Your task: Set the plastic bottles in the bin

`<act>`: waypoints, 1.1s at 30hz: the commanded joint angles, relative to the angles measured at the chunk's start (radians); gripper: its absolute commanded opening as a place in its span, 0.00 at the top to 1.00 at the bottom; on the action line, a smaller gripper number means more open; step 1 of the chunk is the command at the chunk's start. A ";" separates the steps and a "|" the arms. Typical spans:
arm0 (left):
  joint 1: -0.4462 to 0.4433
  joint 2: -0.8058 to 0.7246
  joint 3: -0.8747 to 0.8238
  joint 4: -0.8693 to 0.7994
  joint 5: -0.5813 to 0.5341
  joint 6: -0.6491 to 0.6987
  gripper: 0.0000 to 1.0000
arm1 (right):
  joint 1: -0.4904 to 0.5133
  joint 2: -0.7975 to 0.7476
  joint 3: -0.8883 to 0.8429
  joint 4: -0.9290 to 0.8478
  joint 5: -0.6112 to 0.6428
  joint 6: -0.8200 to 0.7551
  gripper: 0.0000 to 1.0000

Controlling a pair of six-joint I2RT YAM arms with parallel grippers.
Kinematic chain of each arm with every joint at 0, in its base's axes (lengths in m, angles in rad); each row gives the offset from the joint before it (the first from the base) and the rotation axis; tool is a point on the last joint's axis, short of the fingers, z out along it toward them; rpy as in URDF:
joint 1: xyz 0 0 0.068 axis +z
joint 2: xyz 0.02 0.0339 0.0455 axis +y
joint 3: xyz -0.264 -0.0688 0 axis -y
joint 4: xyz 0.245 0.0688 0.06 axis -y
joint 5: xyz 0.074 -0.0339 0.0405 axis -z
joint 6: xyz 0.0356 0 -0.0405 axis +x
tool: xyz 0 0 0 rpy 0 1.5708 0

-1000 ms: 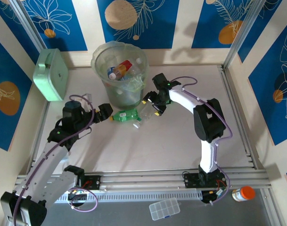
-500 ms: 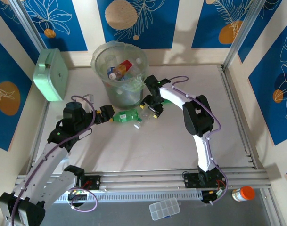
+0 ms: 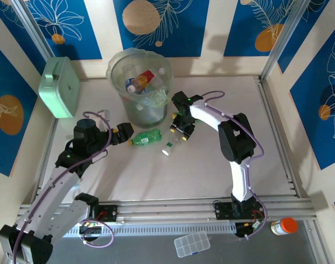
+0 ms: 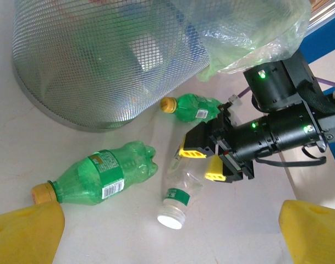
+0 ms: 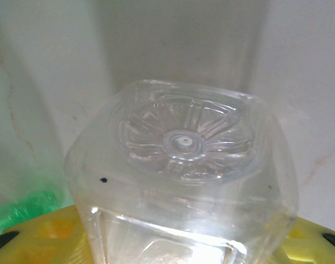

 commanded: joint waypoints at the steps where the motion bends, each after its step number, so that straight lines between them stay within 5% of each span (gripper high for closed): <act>1: -0.008 0.009 -0.010 0.022 0.039 0.019 0.01 | -0.001 -0.119 -0.055 0.032 -0.019 -0.008 0.59; 10: -0.012 0.075 0.028 0.075 0.230 -0.013 0.01 | -0.017 -0.407 -0.293 0.408 -0.260 -0.150 0.60; 18: -0.060 0.153 0.019 0.327 0.445 -0.164 0.01 | -0.060 -0.701 -0.610 1.083 -0.572 -0.151 0.60; 28: -0.137 0.245 0.008 0.711 0.534 -0.350 0.00 | -0.081 -0.813 -0.666 1.294 -0.766 -0.114 0.61; 33: -0.172 0.336 0.000 1.075 0.629 -0.534 0.00 | -0.078 -0.846 -0.674 1.307 -0.814 -0.118 0.62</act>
